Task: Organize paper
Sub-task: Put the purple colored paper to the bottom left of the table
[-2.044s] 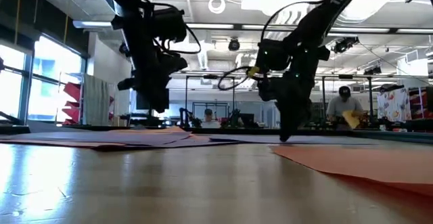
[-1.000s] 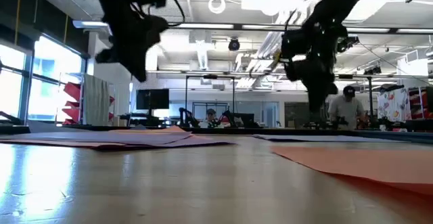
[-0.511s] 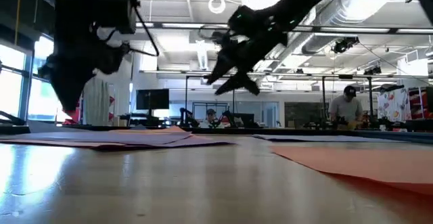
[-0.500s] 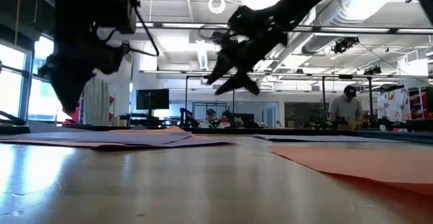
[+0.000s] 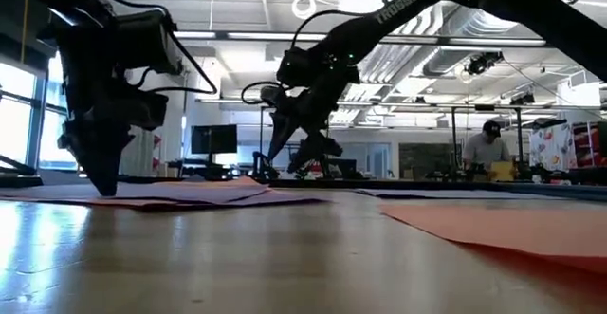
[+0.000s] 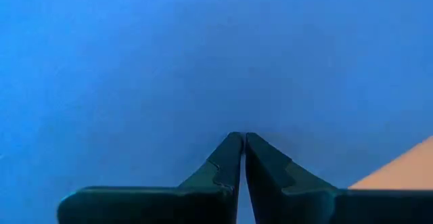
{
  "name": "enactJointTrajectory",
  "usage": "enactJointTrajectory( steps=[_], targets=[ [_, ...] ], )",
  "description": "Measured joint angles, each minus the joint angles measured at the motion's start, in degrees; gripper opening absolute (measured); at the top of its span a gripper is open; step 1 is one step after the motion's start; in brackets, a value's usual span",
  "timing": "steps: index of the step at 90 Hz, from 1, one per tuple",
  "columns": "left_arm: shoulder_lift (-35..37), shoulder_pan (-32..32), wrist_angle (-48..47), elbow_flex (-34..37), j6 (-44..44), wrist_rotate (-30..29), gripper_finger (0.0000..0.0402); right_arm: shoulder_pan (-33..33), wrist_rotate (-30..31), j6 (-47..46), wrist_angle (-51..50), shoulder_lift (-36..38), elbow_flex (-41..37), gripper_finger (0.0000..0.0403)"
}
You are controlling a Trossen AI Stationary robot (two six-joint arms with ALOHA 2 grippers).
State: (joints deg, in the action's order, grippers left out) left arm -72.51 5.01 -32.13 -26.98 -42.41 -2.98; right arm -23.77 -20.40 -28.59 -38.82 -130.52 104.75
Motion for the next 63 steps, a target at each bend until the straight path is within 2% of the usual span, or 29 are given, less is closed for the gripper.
enactJointTrajectory(
  steps=[19,41,63],
  targets=[
    [-0.23,-2.23,5.90,0.22,5.63,-1.55,0.0000,3.60,-0.31,-4.55,0.01,0.00,0.28,0.0216],
    [-0.22,-5.38,6.17,0.82,7.00,-4.45,0.0000,8.40,6.38,-11.62,-0.87,0.03,-2.55,0.0216],
    [-0.07,-7.81,8.82,3.02,6.58,-3.80,0.0000,8.97,8.85,-15.20,2.54,0.16,-6.25,0.0216]
  ],
)
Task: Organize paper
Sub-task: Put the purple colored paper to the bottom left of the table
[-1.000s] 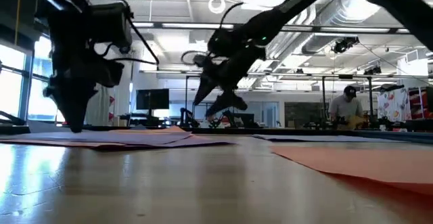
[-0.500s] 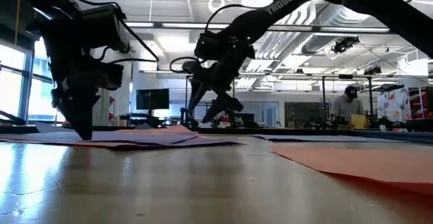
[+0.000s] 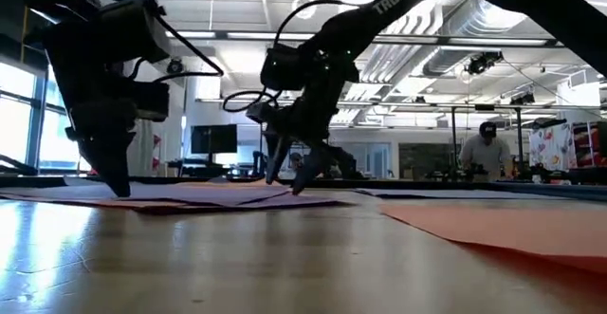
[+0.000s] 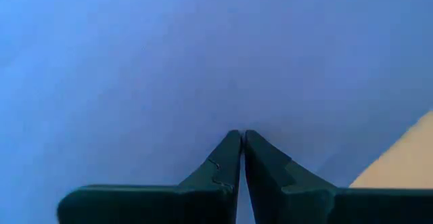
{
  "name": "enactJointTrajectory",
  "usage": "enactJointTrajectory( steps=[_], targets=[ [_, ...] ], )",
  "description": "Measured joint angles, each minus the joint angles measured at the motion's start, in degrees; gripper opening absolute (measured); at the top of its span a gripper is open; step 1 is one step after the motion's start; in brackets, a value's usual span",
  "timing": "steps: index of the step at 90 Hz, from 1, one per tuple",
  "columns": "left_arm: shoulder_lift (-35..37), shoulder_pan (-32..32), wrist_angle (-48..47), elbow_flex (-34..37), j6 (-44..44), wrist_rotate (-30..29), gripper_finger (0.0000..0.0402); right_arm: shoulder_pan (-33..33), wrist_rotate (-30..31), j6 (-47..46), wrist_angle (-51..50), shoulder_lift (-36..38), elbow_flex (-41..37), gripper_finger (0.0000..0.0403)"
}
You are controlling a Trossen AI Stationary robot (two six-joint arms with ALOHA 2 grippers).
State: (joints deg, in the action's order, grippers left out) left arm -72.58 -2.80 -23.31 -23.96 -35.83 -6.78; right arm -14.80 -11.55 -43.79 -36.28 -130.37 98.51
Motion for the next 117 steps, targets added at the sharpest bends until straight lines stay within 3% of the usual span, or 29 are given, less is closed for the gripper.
enactJointTrajectory(
  steps=[31,90,117],
  targets=[
    [-0.07,-0.69,0.89,0.19,2.18,0.54,0.0000,0.21,-0.09,-1.27,11.26,-0.07,-0.14,0.0216],
    [-0.17,-0.67,1.30,0.19,1.88,1.63,0.0000,3.28,7.38,-1.68,2.75,1.12,2.35,0.0194],
    [-0.22,-0.69,2.21,0.26,1.40,2.68,0.0000,3.84,6.92,-2.25,0.95,2.03,2.35,0.0194]
  ],
)
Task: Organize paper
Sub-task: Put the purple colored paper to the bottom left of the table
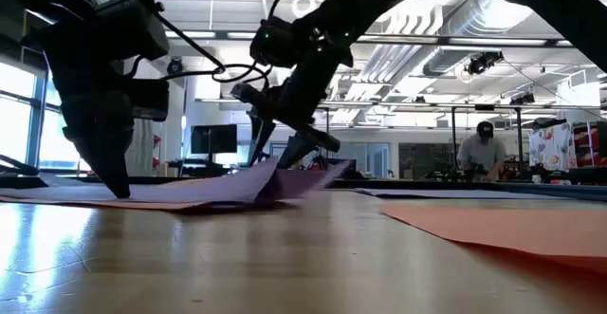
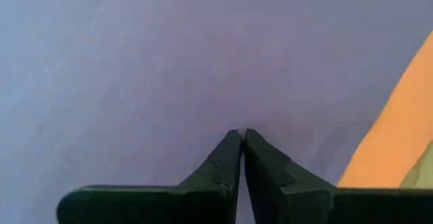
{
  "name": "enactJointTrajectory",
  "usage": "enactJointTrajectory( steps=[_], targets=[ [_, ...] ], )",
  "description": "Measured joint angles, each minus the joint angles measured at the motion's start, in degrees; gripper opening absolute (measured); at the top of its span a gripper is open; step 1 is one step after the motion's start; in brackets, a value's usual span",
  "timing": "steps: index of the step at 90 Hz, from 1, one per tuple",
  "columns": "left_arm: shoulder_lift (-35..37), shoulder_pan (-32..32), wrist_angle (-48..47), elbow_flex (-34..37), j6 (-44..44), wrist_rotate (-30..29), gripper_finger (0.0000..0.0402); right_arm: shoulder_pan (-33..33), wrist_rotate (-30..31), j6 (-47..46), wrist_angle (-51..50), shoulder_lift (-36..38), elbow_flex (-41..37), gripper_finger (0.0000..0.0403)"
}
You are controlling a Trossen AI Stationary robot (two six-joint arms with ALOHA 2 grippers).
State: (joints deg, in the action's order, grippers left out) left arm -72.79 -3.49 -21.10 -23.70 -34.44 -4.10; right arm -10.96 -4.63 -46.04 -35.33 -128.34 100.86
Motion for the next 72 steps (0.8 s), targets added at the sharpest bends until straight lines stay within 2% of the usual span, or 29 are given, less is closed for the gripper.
enactJointTrajectory(
  steps=[35,42,72],
  targets=[
    [-0.02,0.02,0.39,0.02,0.07,0.83,0.0000,0.90,1.80,1.07,-6.48,1.23,-0.02,0.0194],
    [-0.04,0.02,0.41,0.02,0.13,0.83,0.0000,1.03,3.46,1.07,-5.75,1.60,0.10,0.0194],
    [-0.02,0.02,0.41,0.04,0.17,0.87,0.0000,-0.05,3.66,-0.16,-3.84,0.42,-2.30,0.0195]
  ],
)
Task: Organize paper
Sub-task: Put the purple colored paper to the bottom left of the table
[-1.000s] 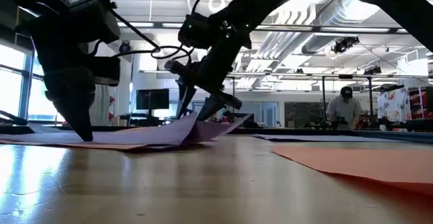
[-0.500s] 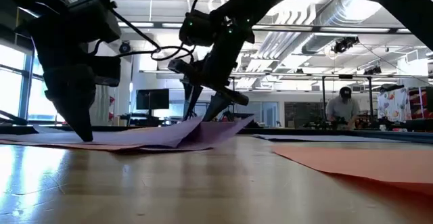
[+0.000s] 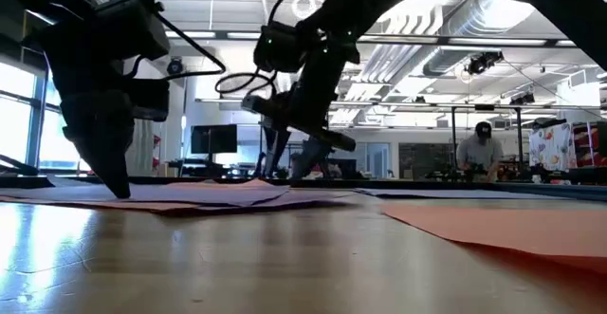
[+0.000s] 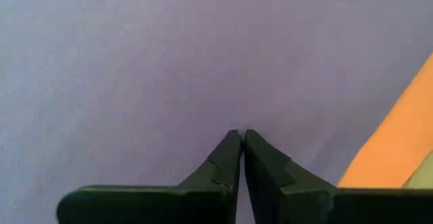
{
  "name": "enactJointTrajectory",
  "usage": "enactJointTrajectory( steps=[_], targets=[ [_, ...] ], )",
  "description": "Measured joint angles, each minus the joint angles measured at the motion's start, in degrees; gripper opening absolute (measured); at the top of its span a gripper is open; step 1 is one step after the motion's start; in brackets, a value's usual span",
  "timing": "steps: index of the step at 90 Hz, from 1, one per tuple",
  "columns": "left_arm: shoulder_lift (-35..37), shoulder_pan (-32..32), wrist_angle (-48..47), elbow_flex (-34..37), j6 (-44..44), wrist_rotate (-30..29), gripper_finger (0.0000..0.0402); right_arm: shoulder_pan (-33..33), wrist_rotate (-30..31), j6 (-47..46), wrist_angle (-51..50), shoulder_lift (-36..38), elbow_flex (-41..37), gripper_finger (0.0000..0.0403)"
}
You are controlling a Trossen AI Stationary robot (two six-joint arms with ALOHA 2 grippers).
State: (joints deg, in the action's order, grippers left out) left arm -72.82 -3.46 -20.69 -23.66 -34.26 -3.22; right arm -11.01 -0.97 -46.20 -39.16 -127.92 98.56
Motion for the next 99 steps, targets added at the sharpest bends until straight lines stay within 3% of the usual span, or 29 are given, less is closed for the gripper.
enactJointTrajectory(
  steps=[37,64,99],
  targets=[
    [0.02,0.00,0.00,0.00,0.00,0.13,0.0000,-3.18,-2.69,-1.28,9.32,0.15,-5.63,0.0253],
    [0.02,0.07,0.04,0.00,0.00,0.39,0.0000,-2.14,-3.78,-0.11,13.99,-0.04,-5.87,0.0248],
    [0.02,0.02,0.15,0.00,0.00,0.81,0.0000,-1.68,-2.03,-0.06,7.59,0.07,-5.06,0.0248]
  ],
)
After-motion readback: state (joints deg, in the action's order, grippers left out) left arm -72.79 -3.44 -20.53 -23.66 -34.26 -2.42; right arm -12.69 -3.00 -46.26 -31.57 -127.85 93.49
